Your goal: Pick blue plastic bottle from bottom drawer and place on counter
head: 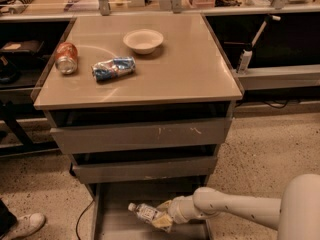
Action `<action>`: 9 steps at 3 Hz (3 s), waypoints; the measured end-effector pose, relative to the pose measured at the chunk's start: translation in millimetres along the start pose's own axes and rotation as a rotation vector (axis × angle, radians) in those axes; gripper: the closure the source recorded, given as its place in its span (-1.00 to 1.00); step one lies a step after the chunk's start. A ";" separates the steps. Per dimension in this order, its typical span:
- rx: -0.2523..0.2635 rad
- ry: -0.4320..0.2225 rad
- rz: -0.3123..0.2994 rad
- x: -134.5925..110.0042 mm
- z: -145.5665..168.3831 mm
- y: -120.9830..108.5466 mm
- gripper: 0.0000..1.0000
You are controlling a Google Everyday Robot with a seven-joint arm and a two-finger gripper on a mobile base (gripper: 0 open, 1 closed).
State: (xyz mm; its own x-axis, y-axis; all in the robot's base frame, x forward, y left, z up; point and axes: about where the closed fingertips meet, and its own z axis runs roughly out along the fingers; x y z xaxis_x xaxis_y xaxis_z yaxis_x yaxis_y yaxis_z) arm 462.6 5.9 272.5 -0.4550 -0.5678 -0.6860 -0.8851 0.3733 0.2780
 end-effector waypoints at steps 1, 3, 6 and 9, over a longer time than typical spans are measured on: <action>0.046 0.015 0.012 -22.9 -47.7 6.7 1.00; 0.074 0.014 0.006 -35.4 -71.9 13.3 1.00; 0.194 -0.040 -0.091 -120.8 -209.8 64.6 1.00; 0.363 -0.056 -0.199 -187.0 -312.6 101.0 1.00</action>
Offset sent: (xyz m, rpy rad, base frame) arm -0.0024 -0.0161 0.0373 -0.0231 -0.0001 -0.0370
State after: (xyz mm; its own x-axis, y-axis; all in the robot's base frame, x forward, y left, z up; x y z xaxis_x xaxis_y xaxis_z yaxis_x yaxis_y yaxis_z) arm 427.6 -79.5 639.0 -0.2633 -0.6180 -0.7407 -0.8586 0.5003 -0.1122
